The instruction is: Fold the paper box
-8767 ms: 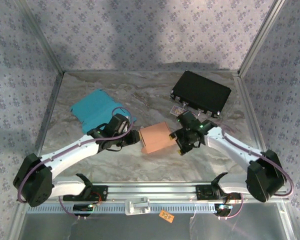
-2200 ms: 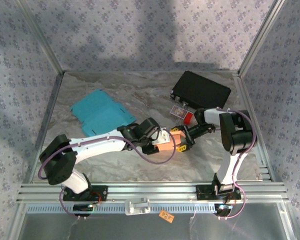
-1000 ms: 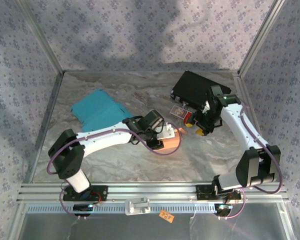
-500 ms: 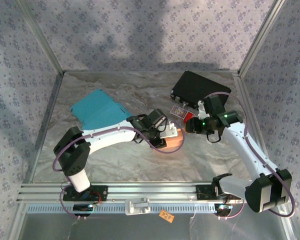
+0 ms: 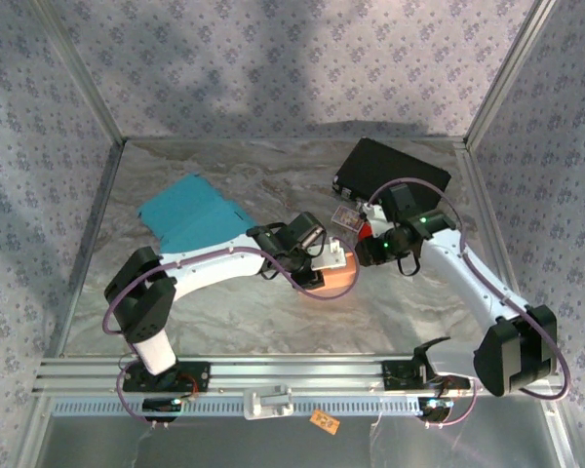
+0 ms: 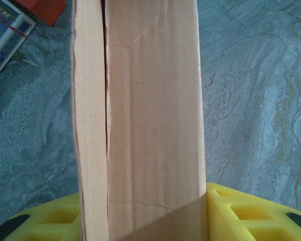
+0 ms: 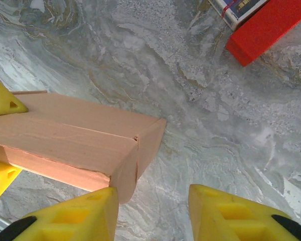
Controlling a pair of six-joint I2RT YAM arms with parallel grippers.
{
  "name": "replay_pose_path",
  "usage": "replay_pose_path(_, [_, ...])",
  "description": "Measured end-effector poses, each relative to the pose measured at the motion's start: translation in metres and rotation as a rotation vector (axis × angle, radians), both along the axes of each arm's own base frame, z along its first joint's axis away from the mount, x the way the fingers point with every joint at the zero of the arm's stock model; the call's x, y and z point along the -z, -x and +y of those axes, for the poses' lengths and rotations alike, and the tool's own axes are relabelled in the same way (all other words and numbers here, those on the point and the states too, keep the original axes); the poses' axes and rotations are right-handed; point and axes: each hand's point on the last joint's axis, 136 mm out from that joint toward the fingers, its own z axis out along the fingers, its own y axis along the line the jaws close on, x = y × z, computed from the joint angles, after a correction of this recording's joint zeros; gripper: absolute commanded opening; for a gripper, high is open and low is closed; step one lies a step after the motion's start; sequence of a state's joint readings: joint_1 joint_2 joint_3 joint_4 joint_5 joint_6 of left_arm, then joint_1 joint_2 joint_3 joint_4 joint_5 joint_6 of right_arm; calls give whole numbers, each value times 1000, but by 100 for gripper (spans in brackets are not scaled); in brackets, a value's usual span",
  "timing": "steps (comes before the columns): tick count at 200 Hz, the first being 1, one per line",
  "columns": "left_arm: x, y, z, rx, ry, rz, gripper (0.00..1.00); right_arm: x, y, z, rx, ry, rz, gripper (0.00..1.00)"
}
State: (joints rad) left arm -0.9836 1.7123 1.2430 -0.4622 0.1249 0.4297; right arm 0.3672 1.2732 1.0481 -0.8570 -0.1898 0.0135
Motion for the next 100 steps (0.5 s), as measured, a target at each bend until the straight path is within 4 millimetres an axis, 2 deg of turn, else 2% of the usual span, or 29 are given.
replay_pose_path(62, [0,0,2,-2,-4,9,48,-5,-8,3,-23,41,-26,43])
replay_pose_path(100, [0,0,2,6,-3,13,48,-20,-5,1,-5,2,-60,43])
